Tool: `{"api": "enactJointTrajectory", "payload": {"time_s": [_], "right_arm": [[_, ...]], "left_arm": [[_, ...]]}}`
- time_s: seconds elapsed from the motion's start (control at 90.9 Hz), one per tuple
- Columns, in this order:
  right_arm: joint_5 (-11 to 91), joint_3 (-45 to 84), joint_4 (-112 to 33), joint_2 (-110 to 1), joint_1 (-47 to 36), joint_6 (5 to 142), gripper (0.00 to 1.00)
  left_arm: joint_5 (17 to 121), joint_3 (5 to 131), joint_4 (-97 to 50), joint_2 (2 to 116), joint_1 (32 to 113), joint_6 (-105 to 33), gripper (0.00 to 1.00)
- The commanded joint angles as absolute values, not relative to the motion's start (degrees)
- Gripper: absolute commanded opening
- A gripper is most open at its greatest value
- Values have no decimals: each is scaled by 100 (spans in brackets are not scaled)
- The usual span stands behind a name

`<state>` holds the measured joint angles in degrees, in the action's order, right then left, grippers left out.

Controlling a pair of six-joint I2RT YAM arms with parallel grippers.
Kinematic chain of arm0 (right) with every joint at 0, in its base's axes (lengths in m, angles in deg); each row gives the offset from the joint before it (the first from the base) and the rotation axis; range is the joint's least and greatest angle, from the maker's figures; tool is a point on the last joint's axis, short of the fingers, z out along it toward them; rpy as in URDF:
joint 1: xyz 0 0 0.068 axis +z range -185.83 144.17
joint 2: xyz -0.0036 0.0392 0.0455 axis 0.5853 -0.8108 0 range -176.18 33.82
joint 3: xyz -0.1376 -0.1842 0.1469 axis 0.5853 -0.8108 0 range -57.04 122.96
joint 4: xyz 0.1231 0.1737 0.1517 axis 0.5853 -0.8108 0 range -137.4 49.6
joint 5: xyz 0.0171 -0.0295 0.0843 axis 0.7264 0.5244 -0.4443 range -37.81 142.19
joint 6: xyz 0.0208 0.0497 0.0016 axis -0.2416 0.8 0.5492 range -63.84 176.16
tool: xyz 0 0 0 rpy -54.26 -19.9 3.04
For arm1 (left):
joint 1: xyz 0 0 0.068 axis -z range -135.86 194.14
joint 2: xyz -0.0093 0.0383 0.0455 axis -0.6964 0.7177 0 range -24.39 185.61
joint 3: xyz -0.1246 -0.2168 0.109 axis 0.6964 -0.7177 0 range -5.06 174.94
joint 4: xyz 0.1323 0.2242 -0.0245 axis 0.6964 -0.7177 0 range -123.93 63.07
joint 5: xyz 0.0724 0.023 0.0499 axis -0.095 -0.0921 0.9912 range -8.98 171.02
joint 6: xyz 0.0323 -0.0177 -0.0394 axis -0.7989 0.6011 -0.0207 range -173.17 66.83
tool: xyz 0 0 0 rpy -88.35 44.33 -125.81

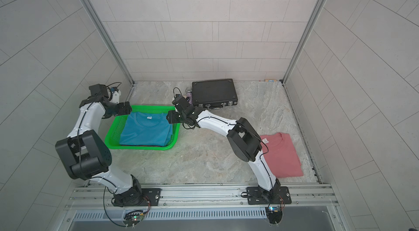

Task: Put the folded t-shirts into the basket
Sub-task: Place the T-shirt in the bin.

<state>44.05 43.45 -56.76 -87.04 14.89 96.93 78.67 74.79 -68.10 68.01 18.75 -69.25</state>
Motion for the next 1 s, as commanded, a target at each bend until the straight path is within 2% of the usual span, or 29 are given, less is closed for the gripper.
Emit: {"api": "enactJointTrajectory", "payload": {"time_s": [0.0, 0.132, 0.22, 0.242, 0.297, 0.319, 0.341, 0.407, 0.44, 0.473, 0.605, 0.693, 0.792, 0.99], "right_arm": [[4634, 4249, -5817, -8136, 1511, 9401, 57], [4394, 4264, -5850, -8128, 1538, 9185, 55], [4037, 4377, -5666, -8229, 1662, 9121, 46], [4011, 4441, -5648, -8266, 1697, 9085, 41], [3935, 4629, -5645, -8402, 1787, 9030, 19], [3927, 4686, -5665, -8443, 1794, 9056, 4], [3958, 4707, -5690, -8460, 1794, 9115, 0], [4268, 4583, -5701, -8369, 1752, 9252, 0], [4430, 4490, -5709, -8277, 1719, 9255, 14], [4540, 4397, -5711, -8197, 1687, 9248, 22], [4194, 4248, -5889, -8055, 1477, 9271, 33], [3815, 4408, -6154, -8156, 1424, 9410, 42], [3663, 4585, -6341, -8341, 1433, 9816, 45], [4566, 4906, -6751, -8542, 1634, 10343, 49]], "left_arm": [[7756, 7687, -7440, 6548, 1826, -6879, 85], [7098, 7534, -7790, 6251, 1813, -6985, 85], [6019, 7257, -7957, 6009, 1817, -7282, 85], [5771, 7145, -7933, 5950, 1815, -7305, 85], [5173, 6863, -7758, 5801, 1829, -7312, 84], [5001, 6741, -7651, 5749, 1836, -7255, 84], [4800, 6632, -7510, 5690, 1858, -7166, 84], [4490, 6366, -7116, 5557, 2027, -6967, 84], [4442, 6275, -6929, 5516, 2169, -6878, 84], [4483, 6169, -6754, 5482, 2321, -6776, 84], [4712, 5999, -6373, 5575, 3059, -6722, 85], [4725, 5991, -6224, 5718, 3257, -6598, 85], [4853, 5937, -6136, 5811, 3263, -6618, 85], [5233, 5645, -6110, 5897, 3292, -6876, 82]]}}
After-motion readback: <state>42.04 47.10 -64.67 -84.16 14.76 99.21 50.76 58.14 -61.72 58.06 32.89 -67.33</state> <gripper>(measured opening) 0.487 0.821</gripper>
